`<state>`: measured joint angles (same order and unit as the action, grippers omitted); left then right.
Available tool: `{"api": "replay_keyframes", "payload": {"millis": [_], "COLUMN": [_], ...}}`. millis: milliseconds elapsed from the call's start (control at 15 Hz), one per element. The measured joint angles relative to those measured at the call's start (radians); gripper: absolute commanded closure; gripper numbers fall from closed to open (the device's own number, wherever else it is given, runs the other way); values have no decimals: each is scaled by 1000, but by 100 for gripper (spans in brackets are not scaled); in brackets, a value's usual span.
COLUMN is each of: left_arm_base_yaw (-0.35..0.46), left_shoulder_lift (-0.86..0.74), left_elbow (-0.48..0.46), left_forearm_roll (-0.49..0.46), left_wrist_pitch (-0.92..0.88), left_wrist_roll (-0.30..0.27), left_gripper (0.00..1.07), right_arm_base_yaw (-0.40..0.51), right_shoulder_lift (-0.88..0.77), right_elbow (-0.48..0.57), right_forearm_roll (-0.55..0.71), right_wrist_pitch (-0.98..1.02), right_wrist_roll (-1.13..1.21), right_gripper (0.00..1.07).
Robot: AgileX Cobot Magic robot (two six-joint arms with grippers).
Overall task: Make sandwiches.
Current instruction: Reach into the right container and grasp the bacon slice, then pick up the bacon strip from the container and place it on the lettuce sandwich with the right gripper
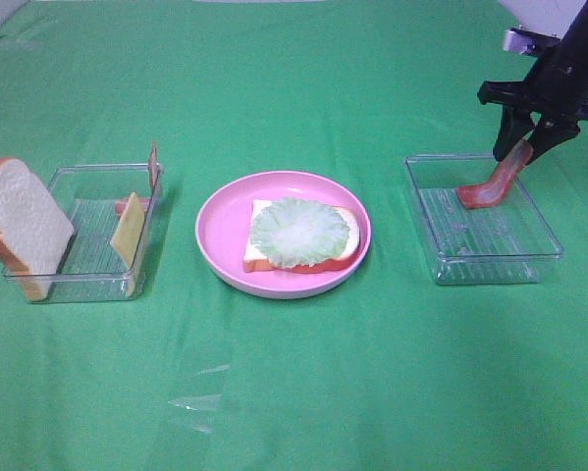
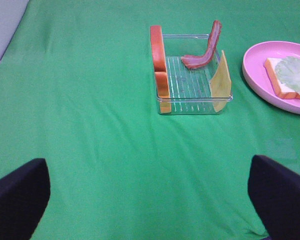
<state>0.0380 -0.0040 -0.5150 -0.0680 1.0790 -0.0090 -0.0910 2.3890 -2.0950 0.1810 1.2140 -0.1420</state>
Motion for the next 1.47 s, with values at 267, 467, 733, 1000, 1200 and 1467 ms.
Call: {"api": "replay_keyframes", "payload": {"millis": [267,467,733,1000,1200,1467], "left_arm_base_yaw": [0,0,0,0,0,0], "left_shoulder_lift": [0,0,0,0,0,0], "left_elbow": [0,0,0,0,0,0], "left_forearm_roll": [0,0,0,0,0,0], "left_wrist_pitch": [0,0,0,0,0,0], "left_wrist_roll": [0,0,0,0,0,0], "left_gripper": [4,4,4,4,4,4], "right_arm_base_yaw": [0,0,0,0,0,0], "right_shoulder_lift": [0,0,-7,-141,-240,-411], "right_elbow": [0,0,0,0,6,174], "right_forearm_roll": [-5,-48,-49,-29,30,338], "right_wrist_pitch": [0,0,0,1,0,0], "right_wrist_roll": [-1,-1,7,53,74,24], "right_gripper": [85,107,107,107,107,107]}}
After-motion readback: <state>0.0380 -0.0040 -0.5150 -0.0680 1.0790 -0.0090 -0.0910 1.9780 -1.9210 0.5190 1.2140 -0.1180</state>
